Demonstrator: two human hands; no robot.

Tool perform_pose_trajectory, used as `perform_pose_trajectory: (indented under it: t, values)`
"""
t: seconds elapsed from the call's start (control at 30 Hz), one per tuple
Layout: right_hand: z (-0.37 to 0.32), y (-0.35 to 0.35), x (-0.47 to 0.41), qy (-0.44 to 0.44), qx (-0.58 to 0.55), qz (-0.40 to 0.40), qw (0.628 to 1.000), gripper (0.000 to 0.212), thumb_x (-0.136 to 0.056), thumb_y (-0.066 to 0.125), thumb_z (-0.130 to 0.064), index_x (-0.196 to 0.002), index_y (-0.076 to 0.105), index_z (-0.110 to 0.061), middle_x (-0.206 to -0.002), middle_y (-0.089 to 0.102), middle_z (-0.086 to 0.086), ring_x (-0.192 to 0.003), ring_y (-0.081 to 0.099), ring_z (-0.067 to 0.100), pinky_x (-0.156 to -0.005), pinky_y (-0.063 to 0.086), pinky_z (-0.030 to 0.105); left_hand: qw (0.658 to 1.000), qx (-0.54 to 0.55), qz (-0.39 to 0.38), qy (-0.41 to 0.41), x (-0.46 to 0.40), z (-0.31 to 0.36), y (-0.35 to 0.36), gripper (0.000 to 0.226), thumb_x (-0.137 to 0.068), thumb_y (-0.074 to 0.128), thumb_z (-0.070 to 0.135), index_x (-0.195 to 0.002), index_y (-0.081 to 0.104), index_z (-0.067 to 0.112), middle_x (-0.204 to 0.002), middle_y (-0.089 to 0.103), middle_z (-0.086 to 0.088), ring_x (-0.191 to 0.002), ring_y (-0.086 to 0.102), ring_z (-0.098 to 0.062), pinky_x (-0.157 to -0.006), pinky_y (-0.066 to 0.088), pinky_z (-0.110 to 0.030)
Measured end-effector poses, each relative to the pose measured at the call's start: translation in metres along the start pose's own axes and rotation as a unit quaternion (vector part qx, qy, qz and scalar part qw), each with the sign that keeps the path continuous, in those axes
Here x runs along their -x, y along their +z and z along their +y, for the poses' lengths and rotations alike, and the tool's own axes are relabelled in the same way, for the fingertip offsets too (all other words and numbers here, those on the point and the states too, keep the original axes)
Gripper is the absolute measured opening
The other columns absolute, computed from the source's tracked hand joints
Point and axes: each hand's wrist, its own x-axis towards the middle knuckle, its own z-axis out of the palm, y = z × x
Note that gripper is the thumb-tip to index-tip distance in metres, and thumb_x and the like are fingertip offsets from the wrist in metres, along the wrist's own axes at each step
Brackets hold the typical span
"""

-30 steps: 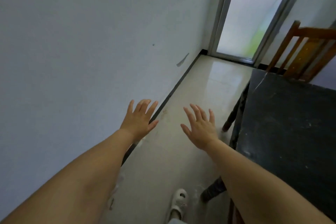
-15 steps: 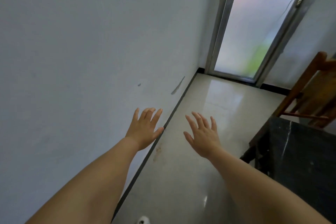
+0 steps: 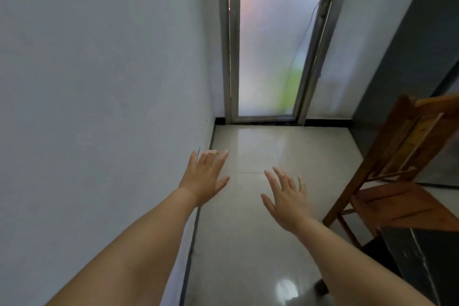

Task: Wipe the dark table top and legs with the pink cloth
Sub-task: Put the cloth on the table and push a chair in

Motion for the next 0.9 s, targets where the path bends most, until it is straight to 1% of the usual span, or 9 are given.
perform_pose_trajectory:
  t: [0.1,0.27,0.43,0.53,0.6,0.67,0.77,0.83,0.9]
  values:
    - [0.043,0.005,-0.059,0.040,0.002,-0.012,0.999,0.062,-0.097,0.020,-0.053,-0.149,-0.003,-0.029,-0.159,-0.003,-0.002,-0.146,-0.003,0.018,-0.117,-0.002,0.050,0.999,-0.004,-0.004,0.053,-0.092,0.009,0.014,0.074,-0.084,0.000,0.057,-0.147,-0.001,0.017,-0.149,0.018,-0.008,-0.138,0.014,-0.023,-0.113,0.002,-0.048]
    - [0.129,-0.005,-0.169,0.087,0.004,0.005,0.996,0.061,-0.097,0.025,-0.051,-0.149,0.004,-0.029,-0.159,0.002,0.000,-0.146,0.000,0.019,-0.116,-0.001,0.050,0.996,0.016,-0.005,0.086,-0.242,0.026,0.030,0.066,-0.096,0.023,0.049,-0.147,-0.005,0.019,-0.150,0.015,-0.007,-0.139,0.009,-0.023,-0.114,-0.001,-0.048]
    - [0.214,-0.025,-0.263,0.125,-0.005,0.022,0.992,0.061,-0.097,0.030,-0.049,-0.150,0.008,-0.028,-0.158,0.008,0.001,-0.146,0.004,0.019,-0.116,0.001,0.050,0.993,0.030,-0.008,0.114,-0.374,0.039,0.030,0.065,-0.095,0.023,0.049,-0.147,-0.005,0.020,-0.151,0.015,-0.005,-0.140,0.009,-0.021,-0.115,-0.001,-0.046]
    - [0.253,-0.027,-0.313,0.151,-0.002,0.014,0.988,0.060,-0.096,0.026,-0.050,-0.150,0.009,-0.028,-0.158,0.010,0.001,-0.146,0.007,0.019,-0.115,0.002,0.051,0.990,0.031,-0.011,0.139,-0.451,0.046,0.034,0.065,-0.095,0.023,0.050,-0.147,-0.004,0.020,-0.150,0.017,-0.004,-0.139,0.010,-0.021,-0.115,-0.001,-0.045]
    - [0.278,-0.027,-0.344,0.171,-0.001,0.017,0.985,0.065,-0.090,0.016,-0.053,-0.149,0.018,-0.026,-0.156,0.019,0.003,-0.144,0.016,0.021,-0.114,0.007,0.053,0.987,0.021,-0.010,0.161,-0.507,0.052,0.039,0.065,-0.095,0.023,0.050,-0.147,-0.004,0.020,-0.150,0.017,-0.004,-0.139,0.010,-0.021,-0.115,-0.002,-0.045]
    - [0.308,-0.026,-0.377,0.216,-0.010,0.021,0.976,0.070,-0.084,0.017,-0.052,-0.145,0.032,-0.023,-0.151,0.033,0.006,-0.139,0.032,0.024,-0.110,0.018,0.057,0.981,0.013,-0.004,0.192,-0.569,0.065,0.042,0.066,-0.095,0.022,0.050,-0.147,-0.005,0.020,-0.149,0.017,-0.004,-0.139,0.011,-0.021,-0.114,-0.002,-0.045]
    - [0.357,-0.028,-0.417,0.299,0.002,0.029,0.954,0.063,-0.083,0.028,-0.048,-0.135,0.049,-0.020,-0.138,0.051,0.008,-0.125,0.051,0.025,-0.099,0.034,0.060,0.964,0.013,-0.001,0.265,-0.661,0.093,0.043,0.066,-0.095,0.021,0.051,-0.147,-0.006,0.021,-0.149,0.016,-0.003,-0.139,0.009,-0.021,-0.113,-0.004,-0.044]
    - [0.387,-0.034,-0.435,0.351,0.002,0.040,0.936,0.062,-0.085,0.027,-0.048,-0.137,0.047,-0.020,-0.141,0.048,0.008,-0.128,0.048,0.024,-0.101,0.032,0.061,0.945,0.019,0.007,0.328,-0.716,0.116,0.039,0.065,-0.094,0.019,0.052,-0.147,-0.002,0.020,-0.148,0.020,-0.004,-0.138,0.014,-0.022,-0.113,-0.002,-0.044]
    - [0.416,-0.045,-0.447,0.408,0.010,0.056,0.911,0.059,-0.090,0.026,-0.047,-0.141,0.041,-0.022,-0.146,0.041,0.006,-0.134,0.041,0.023,-0.106,0.028,0.061,0.915,0.024,0.051,0.399,-0.768,0.143,0.032,0.068,-0.091,0.013,0.055,-0.147,0.006,0.019,-0.146,0.029,-0.007,-0.136,0.023,-0.025,-0.113,0.004,-0.046]
